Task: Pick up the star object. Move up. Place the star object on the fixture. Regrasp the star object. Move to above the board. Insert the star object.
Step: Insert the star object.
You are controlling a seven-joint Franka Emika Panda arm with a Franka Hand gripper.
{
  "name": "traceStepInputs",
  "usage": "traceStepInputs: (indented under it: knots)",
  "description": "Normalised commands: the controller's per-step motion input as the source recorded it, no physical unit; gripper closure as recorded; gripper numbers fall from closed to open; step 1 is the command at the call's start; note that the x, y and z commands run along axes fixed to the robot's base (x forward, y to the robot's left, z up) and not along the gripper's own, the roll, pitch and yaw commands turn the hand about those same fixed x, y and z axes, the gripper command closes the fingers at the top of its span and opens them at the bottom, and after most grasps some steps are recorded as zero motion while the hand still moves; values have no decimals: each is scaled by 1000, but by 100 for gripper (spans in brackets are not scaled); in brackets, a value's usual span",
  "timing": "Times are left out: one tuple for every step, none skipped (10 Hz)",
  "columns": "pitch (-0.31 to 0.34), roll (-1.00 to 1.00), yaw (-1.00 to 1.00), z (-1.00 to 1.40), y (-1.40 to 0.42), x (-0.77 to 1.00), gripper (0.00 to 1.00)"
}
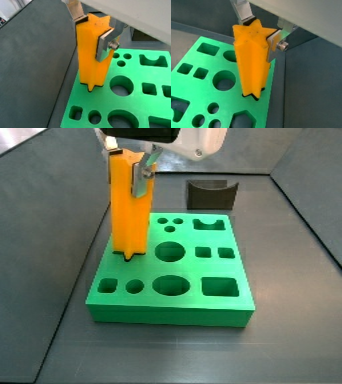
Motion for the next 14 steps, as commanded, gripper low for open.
traceStepInputs:
  knots:
    - [0,0,0,-109,0,0,100]
    - [0,0,0,-97,0,0,100]
    - [0,0,0,-69,0,0,100]
    - [0,0,0,-71,0,0,100]
    - [0,0,-29,-91,-49,0,100]
    - [0,-3,-57,-109,-74,0,100]
    - [0,0,-143,-120,-91,11,100]
    - [0,0,-200,-146,-100,69,100]
    - [0,11,-217,-154,-86,60,100]
    - [0,3,-197,-160,-60,69,100]
    - [0,0,-183,-174,0,89,100]
    - [0,-3,-109,-254,6,66,100]
    - [0,0,-23,-266,111,0,100]
    - [0,0,0,-231,111,0,100]
